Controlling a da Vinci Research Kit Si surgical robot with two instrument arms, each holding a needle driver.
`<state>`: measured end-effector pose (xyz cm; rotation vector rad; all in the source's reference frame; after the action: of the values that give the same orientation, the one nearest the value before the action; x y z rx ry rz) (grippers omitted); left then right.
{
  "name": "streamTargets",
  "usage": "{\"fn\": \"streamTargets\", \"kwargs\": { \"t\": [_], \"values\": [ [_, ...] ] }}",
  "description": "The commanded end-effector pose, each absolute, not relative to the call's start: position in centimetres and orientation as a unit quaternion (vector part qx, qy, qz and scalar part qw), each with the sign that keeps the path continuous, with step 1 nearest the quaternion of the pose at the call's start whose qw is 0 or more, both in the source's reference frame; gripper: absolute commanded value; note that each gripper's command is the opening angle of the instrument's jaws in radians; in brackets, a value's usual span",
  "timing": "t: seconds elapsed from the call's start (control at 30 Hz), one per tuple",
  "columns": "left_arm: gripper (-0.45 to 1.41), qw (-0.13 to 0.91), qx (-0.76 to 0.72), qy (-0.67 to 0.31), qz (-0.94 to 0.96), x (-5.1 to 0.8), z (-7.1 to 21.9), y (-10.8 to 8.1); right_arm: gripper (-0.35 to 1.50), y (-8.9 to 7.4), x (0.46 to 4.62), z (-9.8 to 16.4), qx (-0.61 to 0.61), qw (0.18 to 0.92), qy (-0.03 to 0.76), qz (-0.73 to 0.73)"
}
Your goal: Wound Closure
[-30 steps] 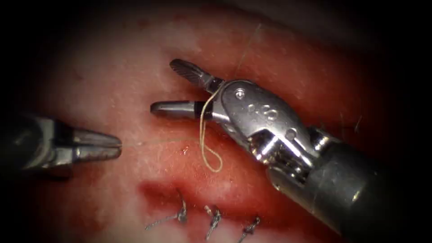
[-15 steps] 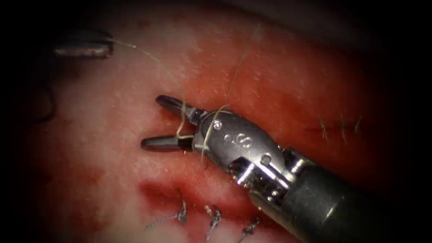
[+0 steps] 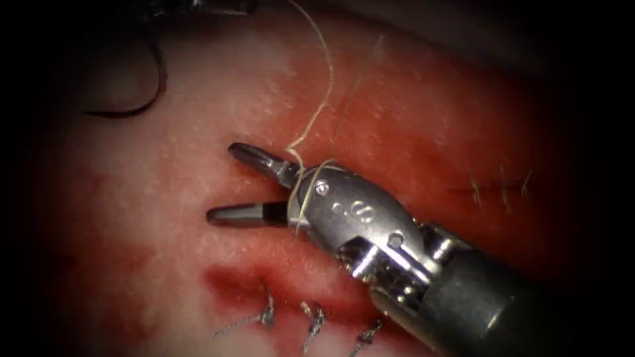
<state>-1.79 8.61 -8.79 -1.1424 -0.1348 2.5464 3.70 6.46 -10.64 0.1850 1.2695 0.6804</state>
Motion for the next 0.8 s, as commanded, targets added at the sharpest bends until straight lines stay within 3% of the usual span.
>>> {"fn": "streamTargets", "kwargs": {
  "t": [0.03,0.5,0.8],
  "values": [
    [-0.35,0.168,-0.398,-0.050,0.900,-1.85,-8.6,8.6,1.21,6.6,3.76,-10.7,0.083,0.742,0.588,0.311],
    [-0.35,0.162,-0.388,-0.073,0.904,-1.90,-7.6,8.0,1.20,6.7,3.71,-10.9,0.076,0.697,0.637,0.319],
    [-0.35,0.153,-0.390,-0.083,0.904,-1.89,-7.9,7.6,1.20,7.0,3.42,-11.1,0.021,0.674,0.643,0.363]
  ]
}}
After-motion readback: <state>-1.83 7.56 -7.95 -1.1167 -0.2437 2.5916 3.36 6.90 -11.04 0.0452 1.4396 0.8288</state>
